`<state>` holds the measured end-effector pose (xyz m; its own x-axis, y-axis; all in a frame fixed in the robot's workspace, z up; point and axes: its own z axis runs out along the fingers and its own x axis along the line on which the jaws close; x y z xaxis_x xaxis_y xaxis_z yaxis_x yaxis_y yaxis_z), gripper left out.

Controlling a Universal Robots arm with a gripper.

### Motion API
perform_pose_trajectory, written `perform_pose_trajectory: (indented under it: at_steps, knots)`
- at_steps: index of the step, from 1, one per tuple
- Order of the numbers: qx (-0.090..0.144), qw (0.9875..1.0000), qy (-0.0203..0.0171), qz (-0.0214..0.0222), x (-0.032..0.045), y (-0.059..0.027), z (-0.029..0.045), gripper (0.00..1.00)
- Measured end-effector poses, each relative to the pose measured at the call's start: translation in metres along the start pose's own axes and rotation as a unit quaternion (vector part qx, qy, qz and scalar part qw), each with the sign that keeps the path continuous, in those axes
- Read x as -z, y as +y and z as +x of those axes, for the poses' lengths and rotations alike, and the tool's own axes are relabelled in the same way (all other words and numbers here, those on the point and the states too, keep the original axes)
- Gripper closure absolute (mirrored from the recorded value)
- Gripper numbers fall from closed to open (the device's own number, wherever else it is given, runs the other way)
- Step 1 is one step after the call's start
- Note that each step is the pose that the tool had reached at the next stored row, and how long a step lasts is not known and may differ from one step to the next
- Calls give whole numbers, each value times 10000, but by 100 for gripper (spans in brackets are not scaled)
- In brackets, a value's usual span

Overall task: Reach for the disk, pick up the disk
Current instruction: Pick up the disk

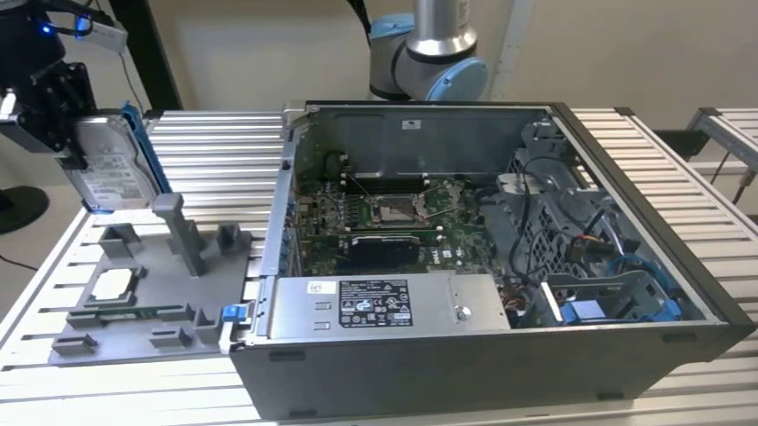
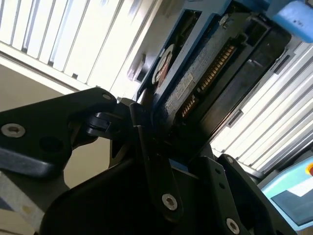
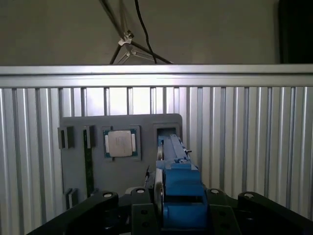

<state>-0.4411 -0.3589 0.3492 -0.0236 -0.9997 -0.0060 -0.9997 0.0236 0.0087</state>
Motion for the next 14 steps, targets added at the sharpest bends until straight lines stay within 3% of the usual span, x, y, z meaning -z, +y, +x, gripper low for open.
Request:
perform_pose_trajectory:
  at_steps: [14]
  knots:
    - [0,10000,0,0,250,2,-1,100]
